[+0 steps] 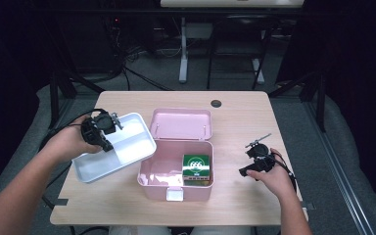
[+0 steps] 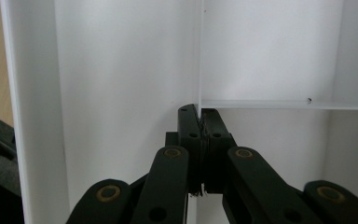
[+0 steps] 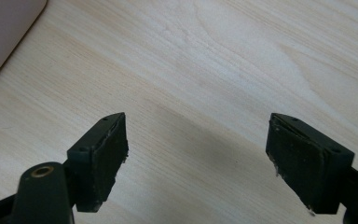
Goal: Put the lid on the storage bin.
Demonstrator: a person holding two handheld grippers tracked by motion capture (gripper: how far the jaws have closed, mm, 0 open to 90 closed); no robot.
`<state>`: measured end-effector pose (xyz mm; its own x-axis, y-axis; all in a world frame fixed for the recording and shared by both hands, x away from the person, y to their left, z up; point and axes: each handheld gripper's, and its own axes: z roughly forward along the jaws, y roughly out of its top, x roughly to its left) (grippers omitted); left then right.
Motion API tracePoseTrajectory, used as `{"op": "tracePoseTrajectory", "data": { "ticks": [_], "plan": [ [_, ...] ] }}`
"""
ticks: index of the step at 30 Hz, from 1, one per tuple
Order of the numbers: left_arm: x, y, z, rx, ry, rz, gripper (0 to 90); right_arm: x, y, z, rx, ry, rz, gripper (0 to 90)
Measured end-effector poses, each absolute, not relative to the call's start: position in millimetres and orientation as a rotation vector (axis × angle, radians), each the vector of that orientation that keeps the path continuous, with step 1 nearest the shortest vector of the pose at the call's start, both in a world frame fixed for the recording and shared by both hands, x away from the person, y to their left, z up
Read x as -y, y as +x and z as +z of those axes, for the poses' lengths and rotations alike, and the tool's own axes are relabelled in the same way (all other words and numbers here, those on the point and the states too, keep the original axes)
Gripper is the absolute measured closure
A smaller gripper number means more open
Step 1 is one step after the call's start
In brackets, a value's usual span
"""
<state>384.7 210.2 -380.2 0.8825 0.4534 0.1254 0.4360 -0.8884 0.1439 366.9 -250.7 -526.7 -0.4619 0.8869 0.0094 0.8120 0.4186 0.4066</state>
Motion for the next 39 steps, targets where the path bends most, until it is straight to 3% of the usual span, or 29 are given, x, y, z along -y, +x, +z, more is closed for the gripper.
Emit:
{"op": "tracePoseTrajectory", "data": {
  "ticks": [19, 39],
  "plan": [
    [-132.7, 381.2, -375.1, -0.398, 2.993, 0.222, 89.3, 252.7, 367.1, -527.6, -2.459, 1.495, 0.531, 20.2],
    [-50.2, 369.9, -404.8, -0.041, 3.003, 0.198, 89.3, 253.4, 367.0, -529.3, -2.462, 1.498, 0.530, 20.2]
  ]
}}
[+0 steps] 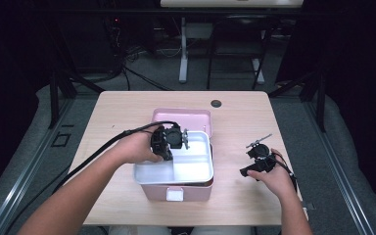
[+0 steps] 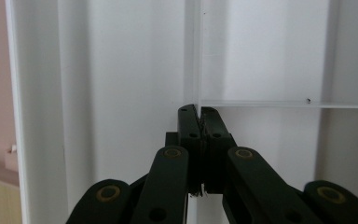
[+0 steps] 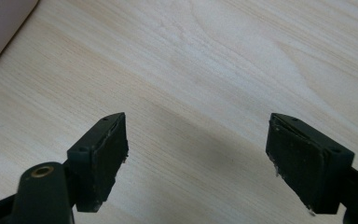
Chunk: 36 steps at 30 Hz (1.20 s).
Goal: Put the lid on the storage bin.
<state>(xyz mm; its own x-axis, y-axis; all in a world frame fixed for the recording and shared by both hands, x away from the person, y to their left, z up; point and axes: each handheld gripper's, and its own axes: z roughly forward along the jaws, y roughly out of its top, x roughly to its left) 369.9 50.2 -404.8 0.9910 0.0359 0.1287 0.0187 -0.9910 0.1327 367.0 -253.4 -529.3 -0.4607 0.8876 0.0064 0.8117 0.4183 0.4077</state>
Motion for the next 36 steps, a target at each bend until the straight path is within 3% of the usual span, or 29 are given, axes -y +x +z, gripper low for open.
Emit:
{"op": "tracePoseTrajectory", "data": {
  "ticks": [24, 36],
  "plan": [
    [-44.1, 372.7, -430.0, 0.002, 3.013, 0.179, 87.9, 253.9, 367.4, -530.1, -2.460, 1.503, 0.524, 20.2],
    [-54.4, 374.2, -436.0, -0.105, 2.976, 0.153, 83.3, 253.1, 367.7, -531.2, -2.466, 1.490, 0.517, 20.3]
  ]
}}
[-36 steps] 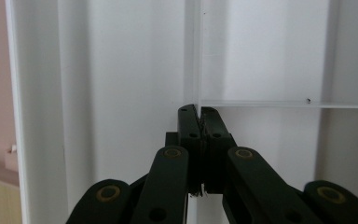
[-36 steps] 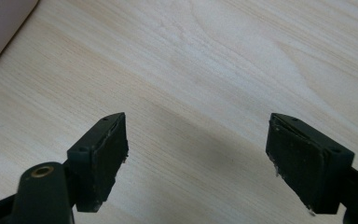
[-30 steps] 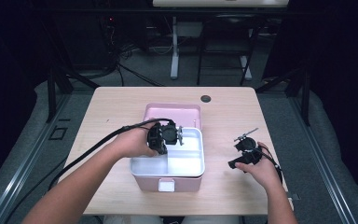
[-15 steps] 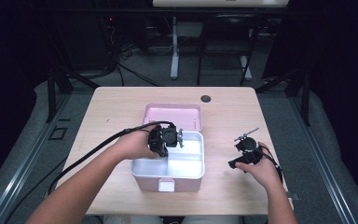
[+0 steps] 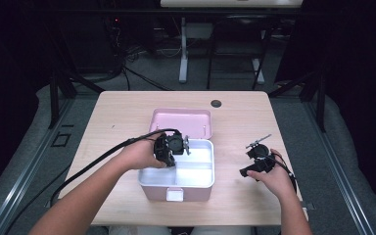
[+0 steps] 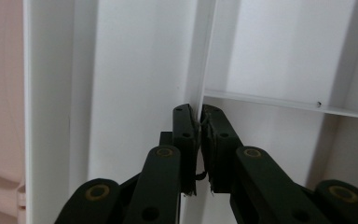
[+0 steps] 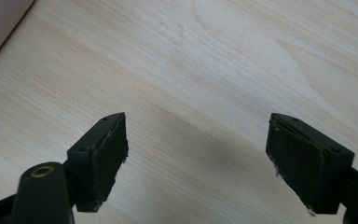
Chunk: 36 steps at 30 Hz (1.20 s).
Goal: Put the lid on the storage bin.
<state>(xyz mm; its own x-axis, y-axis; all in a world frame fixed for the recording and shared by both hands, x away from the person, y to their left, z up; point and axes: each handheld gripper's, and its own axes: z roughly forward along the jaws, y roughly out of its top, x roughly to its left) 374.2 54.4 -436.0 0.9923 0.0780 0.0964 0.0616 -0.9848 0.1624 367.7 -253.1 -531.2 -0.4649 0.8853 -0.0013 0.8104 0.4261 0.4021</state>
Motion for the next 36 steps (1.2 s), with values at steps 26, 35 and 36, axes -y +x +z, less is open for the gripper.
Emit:
{"op": "tracePoseTrajectory", "data": {
  "ticks": [26, 35, 36],
  "plan": [
    [-112.6, 376.7, -437.1, -0.392, 2.845, 0.088, 81.5, 251.2, 368.8, -534.7, -2.468, 1.489, 0.509, 20.2],
    [-123.8, 376.0, -441.6, -0.416, 2.843, 0.102, 78.8, 248.3, 369.3, -533.0, -2.471, 1.492, 0.524, 20.2],
    [-126.2, 375.7, -442.3, -0.425, 2.821, 0.100, 78.8, 248.4, 369.7, -532.5, -2.466, 1.482, 0.531, 20.2]
  ]
}}
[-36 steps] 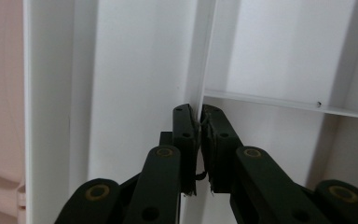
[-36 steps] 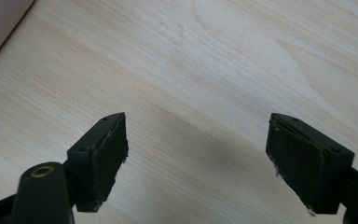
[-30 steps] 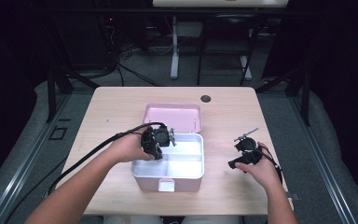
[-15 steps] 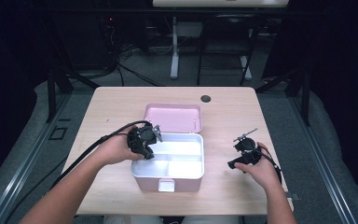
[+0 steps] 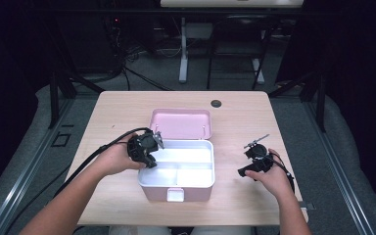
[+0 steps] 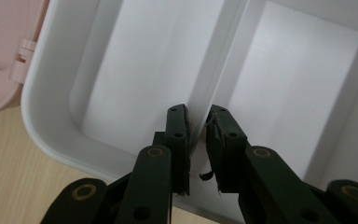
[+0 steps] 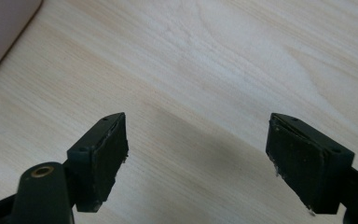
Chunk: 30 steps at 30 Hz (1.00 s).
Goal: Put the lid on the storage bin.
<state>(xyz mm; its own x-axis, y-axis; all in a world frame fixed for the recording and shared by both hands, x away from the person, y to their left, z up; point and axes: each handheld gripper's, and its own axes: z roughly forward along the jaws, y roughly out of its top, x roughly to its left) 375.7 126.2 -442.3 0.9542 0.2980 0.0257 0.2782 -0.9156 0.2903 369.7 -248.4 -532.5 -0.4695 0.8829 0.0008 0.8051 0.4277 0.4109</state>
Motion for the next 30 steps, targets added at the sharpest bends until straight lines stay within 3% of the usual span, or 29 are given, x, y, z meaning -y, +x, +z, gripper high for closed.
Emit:
{"op": "tracePoseTrajectory", "data": {
  "ticks": [9, 26, 30],
  "plan": [
    [-141.8, 373.7, -447.0, -0.474, 2.700, 0.081, 77.9, 238.9, 379.3, -518.7, -2.393, 1.481, 0.696, 20.4],
    [-141.9, 366.8, -448.0, -0.467, 2.687, 0.150, 76.6, 211.1, 404.8, -464.7, -2.350, 1.413, 0.900, 18.8],
    [-141.8, 364.0, -448.1, -0.478, 2.681, 0.183, 76.0, 203.4, 409.7, -455.9, -2.375, 1.378, 0.904, 25.0]
  ]
}}
